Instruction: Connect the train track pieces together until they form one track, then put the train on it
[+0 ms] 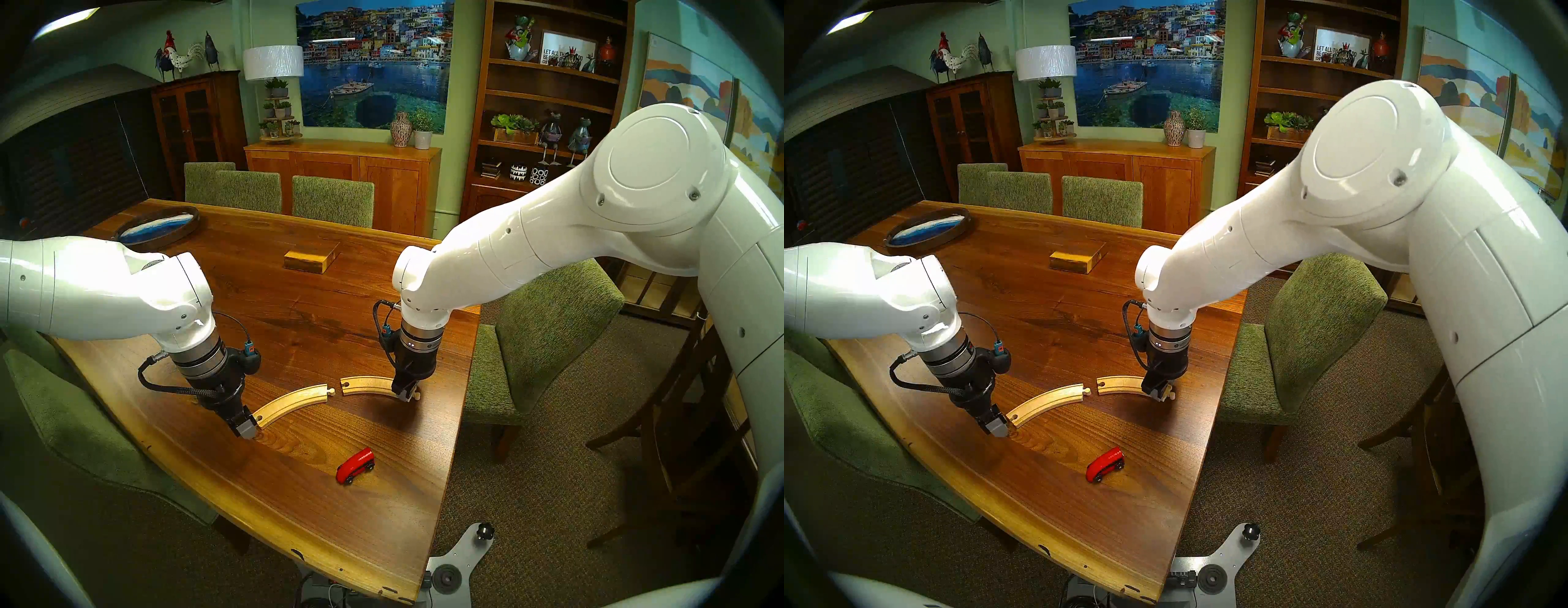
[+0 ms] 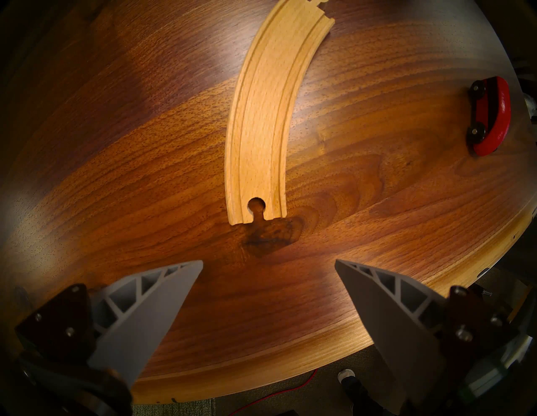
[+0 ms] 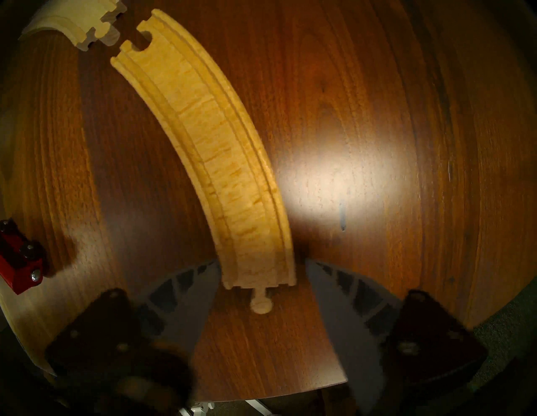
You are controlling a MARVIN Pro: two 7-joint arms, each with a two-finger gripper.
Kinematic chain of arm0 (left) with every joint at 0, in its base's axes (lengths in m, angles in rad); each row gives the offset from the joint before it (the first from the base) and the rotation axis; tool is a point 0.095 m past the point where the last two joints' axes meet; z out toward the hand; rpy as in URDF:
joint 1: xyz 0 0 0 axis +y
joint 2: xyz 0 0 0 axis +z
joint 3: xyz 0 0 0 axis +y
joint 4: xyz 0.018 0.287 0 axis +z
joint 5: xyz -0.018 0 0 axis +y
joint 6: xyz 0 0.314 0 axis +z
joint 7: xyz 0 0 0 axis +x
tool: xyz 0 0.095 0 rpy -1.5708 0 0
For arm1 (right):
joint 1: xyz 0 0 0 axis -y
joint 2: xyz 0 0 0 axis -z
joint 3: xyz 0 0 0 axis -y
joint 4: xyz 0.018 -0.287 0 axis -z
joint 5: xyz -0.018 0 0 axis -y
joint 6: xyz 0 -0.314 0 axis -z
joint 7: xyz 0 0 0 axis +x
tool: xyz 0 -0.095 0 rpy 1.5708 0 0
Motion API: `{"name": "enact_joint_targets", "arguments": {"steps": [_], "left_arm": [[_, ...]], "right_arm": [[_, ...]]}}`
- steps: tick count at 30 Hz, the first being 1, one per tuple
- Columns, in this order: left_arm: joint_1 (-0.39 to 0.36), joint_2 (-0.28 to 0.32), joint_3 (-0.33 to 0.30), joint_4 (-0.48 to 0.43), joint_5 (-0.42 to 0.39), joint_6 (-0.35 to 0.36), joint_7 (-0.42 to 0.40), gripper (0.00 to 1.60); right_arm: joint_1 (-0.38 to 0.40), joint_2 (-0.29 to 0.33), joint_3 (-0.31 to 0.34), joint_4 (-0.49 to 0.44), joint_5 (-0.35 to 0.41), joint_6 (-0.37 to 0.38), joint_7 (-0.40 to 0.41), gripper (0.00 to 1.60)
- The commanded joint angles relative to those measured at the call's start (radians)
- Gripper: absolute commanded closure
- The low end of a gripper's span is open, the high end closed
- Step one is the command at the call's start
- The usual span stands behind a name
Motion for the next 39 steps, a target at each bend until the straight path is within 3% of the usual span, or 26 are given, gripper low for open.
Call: {"name": "enact_joint_targets", "arguments": {"steps": [1,7,10,39], "left_arm": [[-0.024,0.001,-0.014,-0.001,0.001,0.001,-0.001,0.0],[-0.024,0.001,-0.014,-0.001,0.001,0.001,-0.001,0.0],[-0.024,0.001,-0.014,-0.001,0.001,0.001,-0.001,0.0],[-0.024,0.001,-0.014,-0.001,0.001,0.001,-0.001,0.0]], "right_arm": [[-0.004,-0.006,0.0,0.01,0.006,0.003,-0.013,0.85],[0.001,-0.001,0.004,-0.003,0.02,-0.002,-0.025,1.21],[0.003,0.001,0.005,-0.009,0.025,-0.005,-0.031,1.6],[0.012,0.019,0.009,-0.042,0.045,-0.04,-0.068,1.6]]}}
